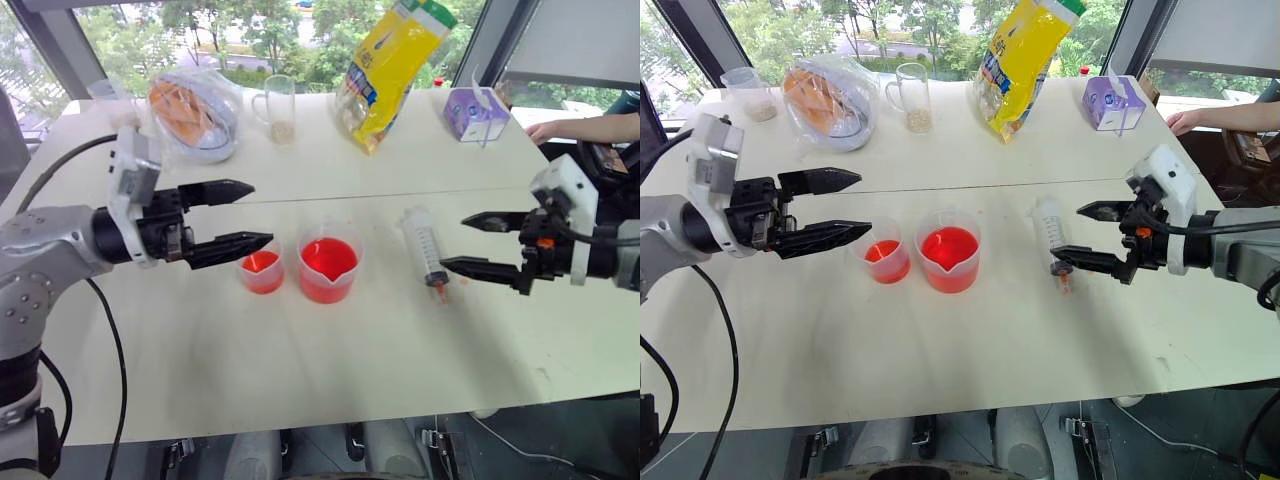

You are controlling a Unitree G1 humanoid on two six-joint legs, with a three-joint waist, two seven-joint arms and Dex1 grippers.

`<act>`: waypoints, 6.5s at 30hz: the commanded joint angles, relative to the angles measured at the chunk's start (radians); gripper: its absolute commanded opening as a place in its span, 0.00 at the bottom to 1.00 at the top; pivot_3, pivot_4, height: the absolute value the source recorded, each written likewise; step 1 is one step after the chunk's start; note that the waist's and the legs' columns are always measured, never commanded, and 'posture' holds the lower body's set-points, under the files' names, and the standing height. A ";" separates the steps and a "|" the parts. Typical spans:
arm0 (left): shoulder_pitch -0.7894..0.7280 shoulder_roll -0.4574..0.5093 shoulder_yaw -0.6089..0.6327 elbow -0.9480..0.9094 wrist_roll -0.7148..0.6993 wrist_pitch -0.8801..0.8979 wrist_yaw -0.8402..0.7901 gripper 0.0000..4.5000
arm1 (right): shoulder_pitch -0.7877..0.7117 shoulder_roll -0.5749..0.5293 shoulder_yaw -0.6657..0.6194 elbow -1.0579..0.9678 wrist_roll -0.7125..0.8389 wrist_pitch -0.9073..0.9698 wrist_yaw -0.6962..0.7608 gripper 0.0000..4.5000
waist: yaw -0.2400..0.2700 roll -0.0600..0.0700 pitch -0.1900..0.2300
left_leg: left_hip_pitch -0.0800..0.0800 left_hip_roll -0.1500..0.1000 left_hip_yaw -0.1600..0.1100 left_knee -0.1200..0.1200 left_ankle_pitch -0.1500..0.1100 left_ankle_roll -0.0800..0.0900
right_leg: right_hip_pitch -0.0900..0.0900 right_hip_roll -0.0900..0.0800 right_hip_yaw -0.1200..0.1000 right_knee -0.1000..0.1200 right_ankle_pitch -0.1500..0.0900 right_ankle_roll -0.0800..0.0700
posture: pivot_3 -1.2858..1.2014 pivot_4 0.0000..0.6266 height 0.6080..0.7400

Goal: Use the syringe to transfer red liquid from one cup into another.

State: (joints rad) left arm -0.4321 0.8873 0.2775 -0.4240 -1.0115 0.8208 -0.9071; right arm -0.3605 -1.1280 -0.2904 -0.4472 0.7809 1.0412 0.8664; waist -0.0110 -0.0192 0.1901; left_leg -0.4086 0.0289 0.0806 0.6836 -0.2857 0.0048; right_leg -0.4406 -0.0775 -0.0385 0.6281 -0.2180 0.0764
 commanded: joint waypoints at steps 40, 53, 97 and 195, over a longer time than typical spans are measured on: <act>0.053 -0.111 -0.043 -0.074 0.114 -0.127 0.058 1.00 | -0.790 0.501 0.777 1.080 -0.572 0.202 -0.062 0.59 | -0.006 -0.001 -0.001 | 0.000 -0.001 0.001 0.000 0.000 0.001 | -0.001 0.000 0.001 0.002 0.002 0.003 | 0.52 0.24 1.00; -0.062 -0.079 -0.055 0.050 0.140 -0.146 -0.006 1.00 | -0.742 0.469 0.388 0.633 -0.434 0.347 -0.055 0.31 | 0.001 0.000 0.000 | -0.001 -0.001 0.001 0.000 0.000 0.001 | -0.002 0.000 0.001 0.002 0.002 0.003 | 0.52 0.24 1.00; -0.444 -0.225 -0.251 0.327 0.264 -0.129 -0.210 1.00 | -0.019 0.956 0.384 0.279 -0.420 -0.906 -0.100 0.31 | -0.002 0.000 0.000 | 0.000 -0.002 -0.001 0.000 0.001 -0.001 | 0.001 0.001 -0.001 0.002 0.002 0.004 | 0.52 0.24 1.00; -0.291 0.092 0.153 0.144 0.067 0.064 -0.057 0.98 | -0.371 1.149 0.485 0.585 -0.300 -0.870 0.036 0.31 | -0.004 0.000 0.000 | 0.001 0.002 -0.002 0.000 0.002 -0.003 | 0.000 0.002 -0.001 0.003 0.003 0.003 | 0.52 0.24 1.00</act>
State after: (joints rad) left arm -0.7148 0.9758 0.4144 -0.2535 -0.9217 0.8867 -0.9828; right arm -0.7147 0.0092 0.1972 0.1643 0.4825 0.1978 0.8901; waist -0.0147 -0.0197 0.1897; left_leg -0.4081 0.0308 0.0790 0.6836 -0.2840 0.0021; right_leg -0.4405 -0.0752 -0.0393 0.6317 -0.2154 0.0795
